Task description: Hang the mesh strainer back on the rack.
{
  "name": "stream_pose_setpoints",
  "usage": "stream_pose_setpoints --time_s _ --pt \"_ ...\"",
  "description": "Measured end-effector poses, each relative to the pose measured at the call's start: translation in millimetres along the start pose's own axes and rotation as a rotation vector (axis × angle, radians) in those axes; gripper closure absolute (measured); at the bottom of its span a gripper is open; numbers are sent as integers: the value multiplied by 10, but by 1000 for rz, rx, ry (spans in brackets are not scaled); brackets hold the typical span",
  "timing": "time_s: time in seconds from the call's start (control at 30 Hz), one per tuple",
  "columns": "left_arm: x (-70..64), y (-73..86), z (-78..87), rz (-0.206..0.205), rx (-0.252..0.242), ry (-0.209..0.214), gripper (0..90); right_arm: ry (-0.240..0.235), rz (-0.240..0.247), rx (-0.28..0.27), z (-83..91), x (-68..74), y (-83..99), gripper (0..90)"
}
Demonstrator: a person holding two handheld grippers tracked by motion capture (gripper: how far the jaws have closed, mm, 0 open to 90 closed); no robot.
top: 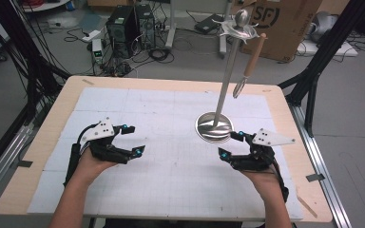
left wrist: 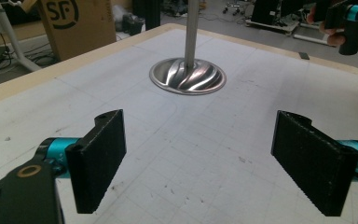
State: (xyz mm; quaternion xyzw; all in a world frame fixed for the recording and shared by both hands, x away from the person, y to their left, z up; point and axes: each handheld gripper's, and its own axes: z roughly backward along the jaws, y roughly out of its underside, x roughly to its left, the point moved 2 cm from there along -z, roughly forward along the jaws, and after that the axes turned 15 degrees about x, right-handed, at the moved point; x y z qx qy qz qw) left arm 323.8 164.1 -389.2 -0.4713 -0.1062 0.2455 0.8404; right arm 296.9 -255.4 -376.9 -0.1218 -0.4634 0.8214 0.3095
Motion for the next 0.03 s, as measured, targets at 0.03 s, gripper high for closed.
stream_pose_setpoints --time_s 0.03 --pt "1 -1 -1 -1 -1 1 184 3 4 0 -2 -4 1 211"
